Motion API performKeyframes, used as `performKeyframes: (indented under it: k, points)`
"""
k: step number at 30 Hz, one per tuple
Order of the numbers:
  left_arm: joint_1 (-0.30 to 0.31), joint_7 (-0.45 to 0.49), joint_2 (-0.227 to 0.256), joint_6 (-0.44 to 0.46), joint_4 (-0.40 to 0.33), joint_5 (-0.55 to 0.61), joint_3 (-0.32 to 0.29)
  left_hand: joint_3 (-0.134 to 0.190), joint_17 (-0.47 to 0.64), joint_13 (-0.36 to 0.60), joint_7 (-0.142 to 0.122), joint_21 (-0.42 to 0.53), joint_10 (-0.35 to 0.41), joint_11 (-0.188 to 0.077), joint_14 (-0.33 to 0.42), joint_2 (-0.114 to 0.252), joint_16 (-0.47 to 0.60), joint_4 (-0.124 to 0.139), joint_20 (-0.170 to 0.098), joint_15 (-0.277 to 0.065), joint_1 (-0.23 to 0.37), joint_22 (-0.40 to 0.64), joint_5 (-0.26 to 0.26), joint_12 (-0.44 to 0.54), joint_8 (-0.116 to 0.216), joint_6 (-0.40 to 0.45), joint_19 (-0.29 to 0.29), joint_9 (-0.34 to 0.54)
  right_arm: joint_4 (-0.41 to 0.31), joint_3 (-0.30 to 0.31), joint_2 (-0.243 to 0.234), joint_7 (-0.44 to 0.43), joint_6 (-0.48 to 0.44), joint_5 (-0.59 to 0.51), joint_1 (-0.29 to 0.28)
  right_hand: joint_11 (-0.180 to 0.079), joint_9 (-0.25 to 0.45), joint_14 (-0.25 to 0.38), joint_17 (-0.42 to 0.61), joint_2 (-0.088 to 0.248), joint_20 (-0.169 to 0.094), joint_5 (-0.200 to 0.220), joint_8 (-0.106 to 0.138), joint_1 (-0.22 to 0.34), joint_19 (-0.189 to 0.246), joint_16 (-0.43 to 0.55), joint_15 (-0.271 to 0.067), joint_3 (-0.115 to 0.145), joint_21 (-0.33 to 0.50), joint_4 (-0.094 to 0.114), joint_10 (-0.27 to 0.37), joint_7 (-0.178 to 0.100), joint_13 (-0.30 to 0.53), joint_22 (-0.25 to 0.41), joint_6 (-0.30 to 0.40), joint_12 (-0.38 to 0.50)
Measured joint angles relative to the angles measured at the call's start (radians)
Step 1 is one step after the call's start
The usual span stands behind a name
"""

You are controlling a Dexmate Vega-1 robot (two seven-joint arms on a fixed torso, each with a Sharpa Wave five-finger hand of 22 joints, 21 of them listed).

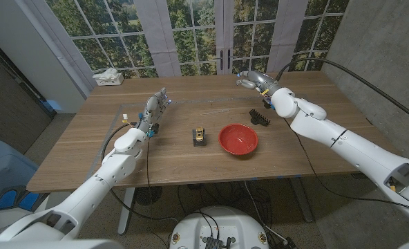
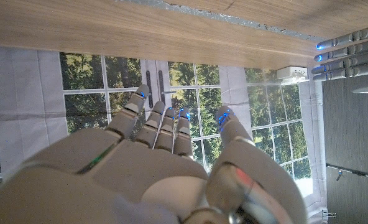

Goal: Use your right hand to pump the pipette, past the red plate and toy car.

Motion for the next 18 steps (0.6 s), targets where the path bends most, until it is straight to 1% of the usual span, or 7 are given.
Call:
performKeyframes:
  k: [7,9,11,13,15,17,18]
  points:
    - [0.008,0.0,0.002,0.0,-0.007,-0.002,-0.002,0.0,0.0,0.0,0.0,0.0,0.0,0.0,0.0,0.0,0.0,0.0,0.0,0.0,0.0,0.0,0.0,0.0,0.0,0.0,0.0,0.0,-0.008,-0.015,-0.001,0.03,-0.006,-0.043,0.011,-0.005,0.0,0.014,0.003,0.0,-0.006,0.0,0.0,0.0,0.006,0.007,-0.003,0.0,0.008,0.0,0.005,-0.005,0.0,0.005,0.004,0.0]
    - [0.01,0.0,0.003,-0.001,-0.009,-0.002,-0.003,0.0,0.0,0.0,0.0,0.0,0.0,0.0,0.0,0.0,0.0,0.0,0.0,0.0,0.0,0.0,0.0,0.0,0.0,0.0,0.0,0.0,-0.01,-0.02,-0.001,0.039,-0.007,-0.054,0.014,-0.005,0.0,0.018,0.003,-0.006,-0.006,0.0,0.0,0.028,0.006,0.007,-0.007,0.0,0.008,0.0,0.005,-0.011,0.0,0.005,0.0,0.0]
    - [0.011,0.0,0.004,-0.001,-0.01,-0.003,-0.003,0.0,0.0,0.0,0.0,0.0,0.0,0.0,0.0,0.0,0.0,0.0,0.0,0.0,0.0,0.0,0.0,0.0,0.0,0.0,0.0,0.0,-0.011,-0.023,-0.001,0.047,-0.007,-0.062,0.017,-0.01,0.0,0.019,0.003,-0.006,-0.006,0.0,0.0,0.028,0.006,0.015,-0.006,0.0,0.008,0.0,0.001,-0.011,0.0,0.005,0.0,-0.001]
    - [0.013,0.0,0.004,-0.003,-0.011,-0.004,-0.004,0.0,0.0,0.0,0.0,0.0,0.0,0.0,0.0,0.0,0.0,0.0,0.0,0.0,0.0,0.0,0.0,0.0,0.0,0.0,0.0,0.0,-0.011,-0.029,-0.001,0.055,-0.006,-0.071,0.022,-0.012,0.0,0.025,0.003,-0.006,-0.006,0.0,0.0,0.027,0.006,0.015,0.0,0.003,0.008,-0.003,-0.003,-0.011,0.0,0.005,0.0,-0.005]
    - [0.014,0.0,0.004,-0.004,-0.011,-0.005,-0.004,0.0,0.0,0.0,0.0,0.0,0.0,0.0,0.0,0.0,0.0,0.0,0.0,0.0,0.0,0.0,0.0,0.0,0.0,0.0,0.0,0.0,-0.011,-0.032,-0.001,0.064,-0.005,-0.084,0.025,-0.009,0.0,0.029,0.007,-0.006,-0.006,0.0,0.0,0.028,0.005,0.015,-0.004,0.004,0.008,-0.004,-0.006,-0.013,0.0,0.005,-0.002,-0.005]
    - [0.015,0.0,0.004,-0.005,-0.012,-0.005,-0.004,0.0,0.0,0.0,0.0,0.0,0.0,0.0,0.0,0.0,0.0,0.0,0.0,0.0,0.0,0.0,0.0,0.0,0.0,0.0,0.0,0.0,-0.011,-0.036,0.0,0.069,-0.004,-0.093,0.027,-0.009,0.0,0.034,0.007,-0.006,-0.008,0.0,0.0,0.028,0.017,0.023,-0.001,0.004,0.008,-0.004,-0.006,-0.016,0.0,0.005,-0.006,-0.005]
    - [0.016,-0.001,0.004,-0.006,-0.012,-0.006,-0.004,0.0,0.0,0.0,0.0,0.0,0.0,0.0,0.0,0.0,0.0,0.0,0.0,0.0,0.0,0.0,0.0,0.0,0.0,0.0,0.0,0.0,-0.011,-0.04,0.002,0.072,-0.003,-0.102,0.029,-0.009,0.0,0.041,0.007,-0.006,-0.002,0.0,0.0,0.028,0.023,0.023,-0.002,0.003,0.01,-0.011,-0.006,-0.016,0.0,0.005,-0.006,-0.005]
